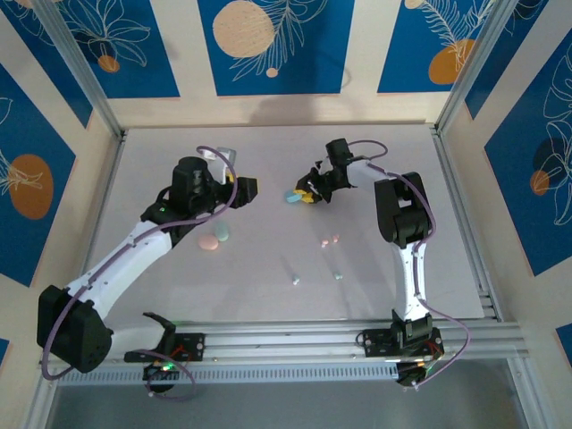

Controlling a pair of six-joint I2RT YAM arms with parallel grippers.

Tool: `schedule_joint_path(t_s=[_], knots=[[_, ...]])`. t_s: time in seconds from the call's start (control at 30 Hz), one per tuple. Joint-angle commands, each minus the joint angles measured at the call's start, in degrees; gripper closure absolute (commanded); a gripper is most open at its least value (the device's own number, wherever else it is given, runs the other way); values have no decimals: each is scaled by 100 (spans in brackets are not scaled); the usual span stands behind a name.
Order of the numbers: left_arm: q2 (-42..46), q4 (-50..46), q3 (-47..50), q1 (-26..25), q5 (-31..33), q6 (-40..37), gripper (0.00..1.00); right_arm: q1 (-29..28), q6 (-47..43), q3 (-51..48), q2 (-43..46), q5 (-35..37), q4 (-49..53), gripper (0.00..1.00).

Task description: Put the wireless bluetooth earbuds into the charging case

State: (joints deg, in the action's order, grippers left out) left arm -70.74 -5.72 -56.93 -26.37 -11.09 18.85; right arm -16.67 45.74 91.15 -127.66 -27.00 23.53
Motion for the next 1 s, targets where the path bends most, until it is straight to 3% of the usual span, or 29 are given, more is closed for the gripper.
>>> schedule_joint_path(t_s=[0.0, 0.37, 0.67, 0.97], knots=[[-138, -347, -63, 172, -173, 315, 34, -48, -256, 5, 0, 484, 585, 73], [-931, -1081, -434, 326, -341, 652, 31, 51, -728, -46, 333, 1041, 1200, 56], [-1262, -1714, -493, 438, 359, 648, 21, 168, -1118, -37, 767, 1446, 1624, 50], [-1996, -2787, -738, 541, 1680, 945, 26, 198, -1509, -452, 2280, 1758, 1804, 50]])
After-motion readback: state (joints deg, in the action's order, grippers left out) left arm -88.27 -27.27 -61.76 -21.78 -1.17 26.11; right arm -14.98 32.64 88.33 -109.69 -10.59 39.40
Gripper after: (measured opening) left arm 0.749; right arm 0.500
